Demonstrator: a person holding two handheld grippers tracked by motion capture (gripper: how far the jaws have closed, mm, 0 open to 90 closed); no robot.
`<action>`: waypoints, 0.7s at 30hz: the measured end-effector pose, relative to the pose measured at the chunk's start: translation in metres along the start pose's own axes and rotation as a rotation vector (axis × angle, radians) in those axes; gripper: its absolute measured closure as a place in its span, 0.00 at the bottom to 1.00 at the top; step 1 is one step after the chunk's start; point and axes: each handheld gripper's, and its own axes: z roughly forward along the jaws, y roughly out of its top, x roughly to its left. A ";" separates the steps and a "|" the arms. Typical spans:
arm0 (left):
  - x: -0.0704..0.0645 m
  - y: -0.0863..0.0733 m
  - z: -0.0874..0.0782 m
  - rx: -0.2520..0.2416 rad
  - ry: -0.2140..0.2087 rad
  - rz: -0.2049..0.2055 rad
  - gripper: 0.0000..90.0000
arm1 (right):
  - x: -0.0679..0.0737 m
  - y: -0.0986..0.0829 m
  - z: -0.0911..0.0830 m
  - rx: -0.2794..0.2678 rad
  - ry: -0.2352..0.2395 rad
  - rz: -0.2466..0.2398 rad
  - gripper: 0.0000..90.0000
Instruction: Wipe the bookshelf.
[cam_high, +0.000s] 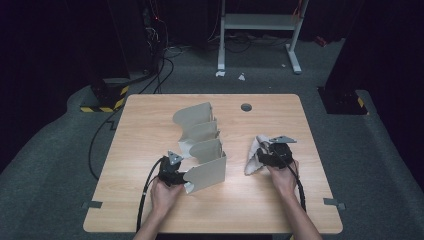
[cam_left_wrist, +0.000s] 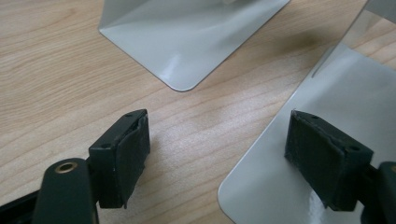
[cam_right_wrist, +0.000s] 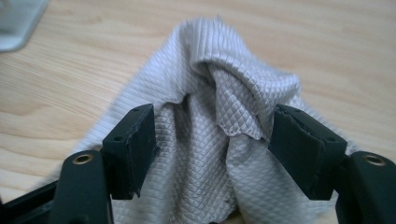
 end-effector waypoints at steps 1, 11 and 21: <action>0.000 0.000 0.000 -0.004 0.000 -0.001 0.26 | -0.001 -0.001 0.003 0.016 0.003 0.002 0.36; -0.001 0.000 0.000 -0.009 0.000 -0.005 0.26 | 0.013 -0.004 0.006 0.025 0.057 -0.082 0.86; -0.001 -0.001 0.000 -0.012 -0.003 -0.001 0.28 | 0.051 -0.012 -0.008 0.020 0.326 -0.144 0.96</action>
